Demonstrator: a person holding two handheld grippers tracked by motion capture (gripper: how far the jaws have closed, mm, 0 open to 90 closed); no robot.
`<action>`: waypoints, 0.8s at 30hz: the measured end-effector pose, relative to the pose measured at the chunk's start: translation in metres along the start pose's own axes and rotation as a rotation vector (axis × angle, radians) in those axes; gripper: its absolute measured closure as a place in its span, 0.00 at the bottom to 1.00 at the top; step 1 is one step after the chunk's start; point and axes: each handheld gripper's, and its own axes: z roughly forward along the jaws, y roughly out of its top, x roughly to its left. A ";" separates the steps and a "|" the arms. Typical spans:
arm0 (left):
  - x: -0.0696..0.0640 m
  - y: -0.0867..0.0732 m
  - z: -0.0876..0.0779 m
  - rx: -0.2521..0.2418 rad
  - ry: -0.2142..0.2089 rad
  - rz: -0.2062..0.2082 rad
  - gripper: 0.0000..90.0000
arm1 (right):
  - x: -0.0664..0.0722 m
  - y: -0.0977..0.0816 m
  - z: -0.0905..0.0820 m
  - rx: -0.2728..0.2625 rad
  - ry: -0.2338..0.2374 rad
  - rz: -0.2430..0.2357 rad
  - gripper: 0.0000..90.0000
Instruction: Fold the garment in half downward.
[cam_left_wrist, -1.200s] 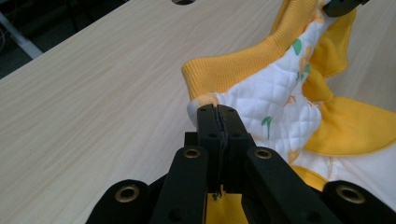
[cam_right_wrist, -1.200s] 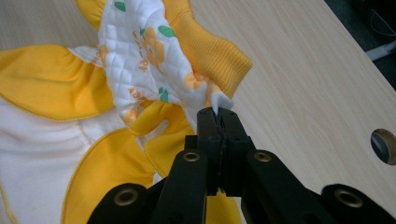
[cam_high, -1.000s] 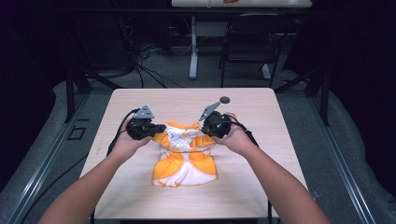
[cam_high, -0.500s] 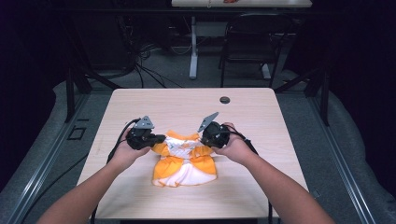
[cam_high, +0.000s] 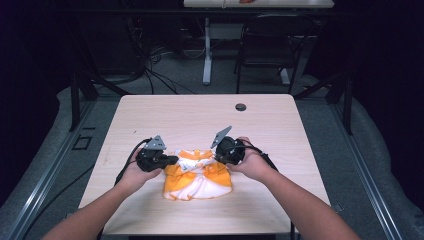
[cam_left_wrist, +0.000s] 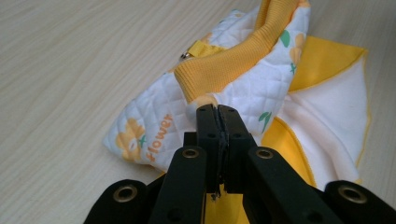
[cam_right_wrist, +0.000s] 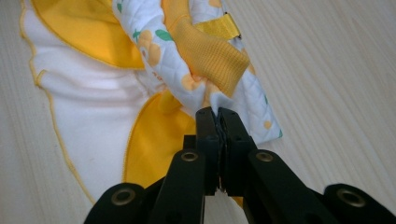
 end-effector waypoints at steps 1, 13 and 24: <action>-0.002 -0.003 0.000 0.002 -0.004 -0.002 0.98 | 0.003 -0.001 -0.001 0.000 0.007 0.000 0.97; -0.021 -0.014 -0.012 0.005 -0.040 0.018 0.95 | 0.026 -0.014 -0.006 0.019 0.044 -0.002 0.91; -0.028 -0.007 -0.034 -0.049 -0.043 0.016 0.89 | 0.031 -0.016 -0.025 -0.031 0.029 -0.007 0.89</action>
